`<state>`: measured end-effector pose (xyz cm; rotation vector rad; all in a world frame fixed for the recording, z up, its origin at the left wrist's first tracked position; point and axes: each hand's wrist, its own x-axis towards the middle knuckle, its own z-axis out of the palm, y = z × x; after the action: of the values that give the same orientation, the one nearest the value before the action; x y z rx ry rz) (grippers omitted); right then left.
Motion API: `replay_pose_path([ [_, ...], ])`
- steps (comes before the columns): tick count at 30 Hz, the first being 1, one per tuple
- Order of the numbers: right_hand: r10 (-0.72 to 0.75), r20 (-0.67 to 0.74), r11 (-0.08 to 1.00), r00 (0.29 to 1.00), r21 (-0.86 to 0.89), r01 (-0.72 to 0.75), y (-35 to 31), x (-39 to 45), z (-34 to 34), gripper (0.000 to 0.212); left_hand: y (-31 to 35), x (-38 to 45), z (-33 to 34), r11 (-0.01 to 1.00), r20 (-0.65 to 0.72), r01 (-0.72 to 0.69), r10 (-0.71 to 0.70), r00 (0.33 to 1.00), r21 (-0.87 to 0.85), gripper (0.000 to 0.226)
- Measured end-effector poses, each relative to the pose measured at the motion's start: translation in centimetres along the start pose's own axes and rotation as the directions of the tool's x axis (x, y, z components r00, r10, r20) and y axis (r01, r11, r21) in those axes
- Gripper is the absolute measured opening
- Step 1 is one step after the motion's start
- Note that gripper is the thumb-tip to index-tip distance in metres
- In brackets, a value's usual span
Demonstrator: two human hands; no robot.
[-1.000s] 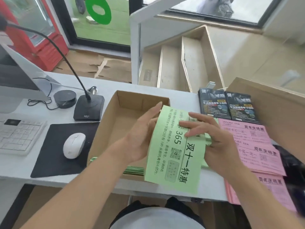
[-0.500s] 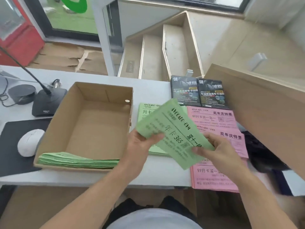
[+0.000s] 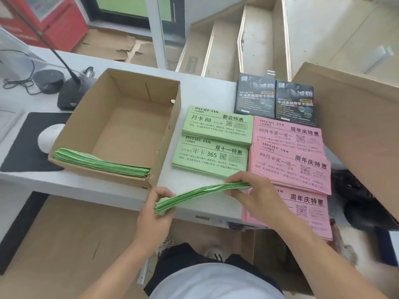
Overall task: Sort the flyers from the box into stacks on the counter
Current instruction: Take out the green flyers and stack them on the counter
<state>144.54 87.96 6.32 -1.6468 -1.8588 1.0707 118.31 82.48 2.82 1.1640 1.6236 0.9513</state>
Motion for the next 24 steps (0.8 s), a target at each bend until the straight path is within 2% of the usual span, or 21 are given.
replay_pose_path([
  [2,0.034,0.040,0.999,0.999,-0.041,-0.032,1.1,-0.1,0.5,0.034,-1.3,-0.4,0.6,1.000,-0.042,0.022,-0.022,0.999,-0.014,0.046],
  [6,0.063,0.031,0.996,0.998,-0.065,-0.061,1.7,-0.4,0.4,0.020,-1.5,-0.7,1.4,0.994,-0.114,0.099,-0.103,0.988,-0.034,0.040],
  [10,0.187,-0.047,0.970,0.981,0.164,-0.177,1.0,0.5,-1.1,0.022,2.1,-0.4,2.9,0.999,-0.156,0.007,-0.013,0.988,-0.036,0.041],
  [13,0.227,-0.143,0.963,0.963,0.180,-0.201,0.3,2.6,-2.3,0.030,5.0,2.2,4.3,0.986,-0.141,-0.109,0.126,0.982,0.123,0.056],
  [17,0.284,-0.180,0.951,0.942,0.178,-0.253,-0.5,5.7,-2.9,0.038,7.5,7.2,5.6,0.889,-0.083,-0.205,0.260,0.962,0.410,0.090],
  [20,0.305,-0.144,0.952,0.941,0.065,-0.298,-0.4,7.7,-2.4,0.043,7.5,9.8,5.8,0.800,0.004,-0.125,0.152,0.988,0.587,0.101],
  [22,0.301,-0.137,0.951,0.944,-0.028,-0.307,-0.2,8.6,-1.6,0.047,7.1,11.0,5.8,0.783,0.044,-0.046,0.024,0.999,0.621,0.100],
  [24,0.297,-0.179,0.943,0.938,-0.099,-0.318,0.0,8.8,-0.8,0.053,6.8,11.6,5.7,0.784,0.058,-0.001,-0.044,0.997,0.621,0.098],
])
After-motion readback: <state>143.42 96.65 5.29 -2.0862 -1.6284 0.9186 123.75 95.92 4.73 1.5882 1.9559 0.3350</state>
